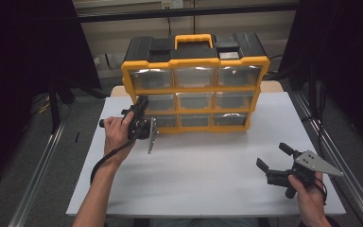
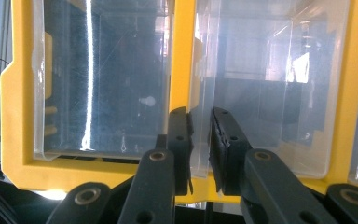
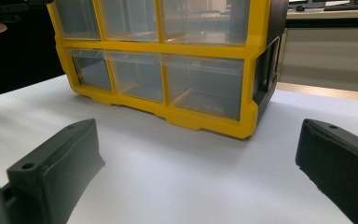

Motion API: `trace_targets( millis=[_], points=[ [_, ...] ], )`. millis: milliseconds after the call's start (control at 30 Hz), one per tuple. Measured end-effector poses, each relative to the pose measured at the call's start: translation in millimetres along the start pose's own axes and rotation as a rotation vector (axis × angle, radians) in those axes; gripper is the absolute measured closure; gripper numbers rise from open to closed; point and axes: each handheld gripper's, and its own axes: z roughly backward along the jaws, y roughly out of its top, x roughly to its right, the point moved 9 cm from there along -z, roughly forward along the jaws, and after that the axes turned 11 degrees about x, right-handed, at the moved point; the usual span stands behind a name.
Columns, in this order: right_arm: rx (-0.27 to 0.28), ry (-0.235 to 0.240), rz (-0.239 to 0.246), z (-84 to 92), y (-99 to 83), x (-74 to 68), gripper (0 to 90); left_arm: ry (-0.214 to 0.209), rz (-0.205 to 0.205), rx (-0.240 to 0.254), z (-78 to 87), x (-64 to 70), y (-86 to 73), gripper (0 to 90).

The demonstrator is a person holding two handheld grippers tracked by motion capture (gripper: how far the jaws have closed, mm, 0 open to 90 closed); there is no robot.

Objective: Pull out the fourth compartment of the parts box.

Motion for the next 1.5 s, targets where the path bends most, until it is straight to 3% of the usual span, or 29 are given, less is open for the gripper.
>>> trace_targets(
  millis=[100, 133, 233, 433, 467, 567, 767, 800, 1100, 1500],
  points=[
    [-0.001, 0.004, -0.001, 0.1, -0.1, -0.3, 0.0, 0.0, 0.004, -0.002, 0.2, 0.0, 0.4, 79.2],
    [-0.001, 0.003, -0.001, 0.0, -0.2, -0.1, 0.0, -0.005, -0.035, -0.025, 2.6, -3.1, -0.2, 79.1],
    [-0.001, 0.003, 0.0, -0.2, -0.3, -0.1, 0.0, -0.009, -0.018, -0.027, 3.8, -1.4, 0.0, 79.1],
    [0.0, 0.007, 0.007, -0.4, -0.2, 0.0, 0.0, -0.001, -0.042, -0.02, 7.5, -3.4, 1.7, 79.1],
    [0.0, 0.009, 0.007, -0.3, -0.2, -0.3, 0.0, -0.004, -0.022, -0.023, 8.2, -1.4, 1.2, 79.1],
    [-0.002, 0.013, 0.01, 0.5, -0.1, -0.5, 0.0, 0.001, -0.052, -0.031, 10.4, -4.0, 2.4, 79.2],
    [0.002, 0.012, 0.011, 0.8, 0.4, -0.5, 0.0, -0.001, -0.021, -0.023, 11.3, -1.3, 3.0, 79.1],
    [0.002, 0.012, 0.013, 0.8, 0.4, -0.5, 0.0, 0.005, -0.034, -0.018, 11.4, -3.0, 3.8, 79.1],
    [-0.001, 0.015, 0.008, 1.6, 0.3, -1.0, 0.0, -0.001, -0.021, -0.02, 13.9, -1.6, 4.2, 79.1],
    [0.001, 0.013, 0.009, 1.3, 0.4, -1.1, 0.0, 0.006, -0.04, -0.019, 16.5, -3.6, 5.9, 79.1]
  ],
)
